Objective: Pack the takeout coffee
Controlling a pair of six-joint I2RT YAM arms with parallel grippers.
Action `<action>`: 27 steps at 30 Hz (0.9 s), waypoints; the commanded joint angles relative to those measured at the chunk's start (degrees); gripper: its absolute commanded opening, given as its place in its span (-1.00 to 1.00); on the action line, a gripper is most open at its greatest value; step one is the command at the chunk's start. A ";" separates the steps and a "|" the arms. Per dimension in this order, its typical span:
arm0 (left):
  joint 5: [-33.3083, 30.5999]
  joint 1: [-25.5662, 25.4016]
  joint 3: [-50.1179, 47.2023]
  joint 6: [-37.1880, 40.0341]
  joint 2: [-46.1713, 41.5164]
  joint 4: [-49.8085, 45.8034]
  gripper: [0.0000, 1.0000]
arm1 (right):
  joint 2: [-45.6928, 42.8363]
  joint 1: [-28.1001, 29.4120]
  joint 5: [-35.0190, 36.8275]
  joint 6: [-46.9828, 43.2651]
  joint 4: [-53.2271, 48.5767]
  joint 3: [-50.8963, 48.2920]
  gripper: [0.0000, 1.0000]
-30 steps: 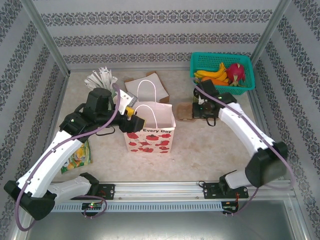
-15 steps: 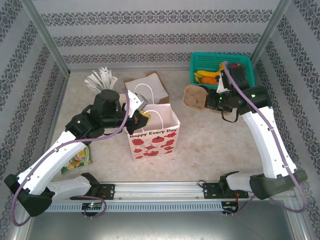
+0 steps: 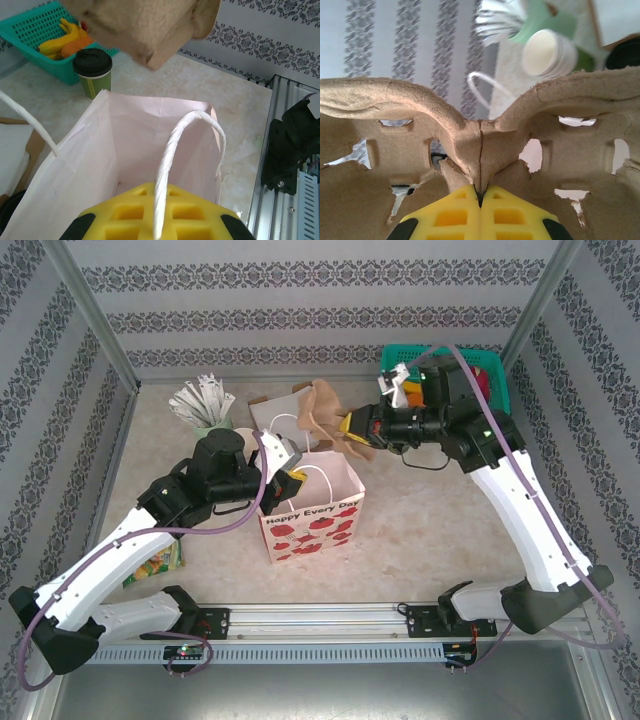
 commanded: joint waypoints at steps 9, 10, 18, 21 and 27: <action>-1.24 -0.84 -2.79 3.40 -3.11 4.35 -1.00 | 0.18 2.66 -8.12 8.41 10.51 -8.86 -1.00; -0.90 -0.84 -3.01 3.57 -3.34 4.66 -1.00 | -0.18 2.66 -8.05 9.03 11.23 -10.40 -1.00; 1.72 -0.84 -3.93 7.31 -3.94 5.32 -1.00 | -1.09 2.44 -10.33 9.43 13.17 -18.37 -1.00; 5.08 -0.84 -4.21 8.63 -4.64 5.23 -0.98 | -0.83 2.31 -8.62 8.88 12.82 -19.54 -1.00; 5.58 -0.92 -5.97 10.09 -5.99 6.07 -0.97 | -0.88 3.95 -7.13 10.89 14.22 -16.87 -1.00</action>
